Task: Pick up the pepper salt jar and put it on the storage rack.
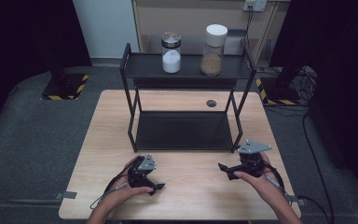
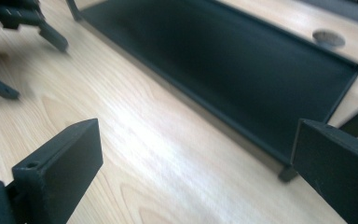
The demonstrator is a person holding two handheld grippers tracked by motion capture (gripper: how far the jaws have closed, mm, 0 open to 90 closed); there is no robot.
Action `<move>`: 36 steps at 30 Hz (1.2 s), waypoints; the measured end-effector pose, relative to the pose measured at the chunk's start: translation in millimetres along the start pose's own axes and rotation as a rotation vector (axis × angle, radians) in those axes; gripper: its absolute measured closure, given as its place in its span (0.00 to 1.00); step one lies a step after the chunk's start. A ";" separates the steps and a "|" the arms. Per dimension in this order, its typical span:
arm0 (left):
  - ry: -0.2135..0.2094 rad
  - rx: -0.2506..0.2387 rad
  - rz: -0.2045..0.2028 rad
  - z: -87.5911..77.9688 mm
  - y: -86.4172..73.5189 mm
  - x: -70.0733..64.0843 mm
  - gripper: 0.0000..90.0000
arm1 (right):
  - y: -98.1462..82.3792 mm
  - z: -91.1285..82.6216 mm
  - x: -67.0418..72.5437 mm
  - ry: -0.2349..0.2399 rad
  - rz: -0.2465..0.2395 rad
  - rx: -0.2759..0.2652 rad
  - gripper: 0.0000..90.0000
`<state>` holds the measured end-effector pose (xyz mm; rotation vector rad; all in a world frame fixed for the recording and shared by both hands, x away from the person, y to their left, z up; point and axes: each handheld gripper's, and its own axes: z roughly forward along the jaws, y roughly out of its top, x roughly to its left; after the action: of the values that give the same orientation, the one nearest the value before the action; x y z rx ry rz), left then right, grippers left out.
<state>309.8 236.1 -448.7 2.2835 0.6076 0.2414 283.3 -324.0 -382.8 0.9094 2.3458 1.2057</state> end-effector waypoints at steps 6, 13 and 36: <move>0.000 0.002 0.002 -0.1 0.3 0.1 0.00 | -18.6 6.4 -0.7 -0.021 0.017 0.044 0.04; 0.002 0.002 0.000 -0.2 0.2 -0.3 0.00 | -38.8 14.4 -2.1 -0.037 0.045 0.091 0.04; 0.003 0.002 0.000 -0.2 0.1 -0.6 0.00 | -62.1 28.7 -4.6 -0.050 0.067 0.154 0.02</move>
<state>309.3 235.9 -448.4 2.2850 0.6098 0.2437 279.1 -337.0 -450.0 1.0640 2.4116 1.0246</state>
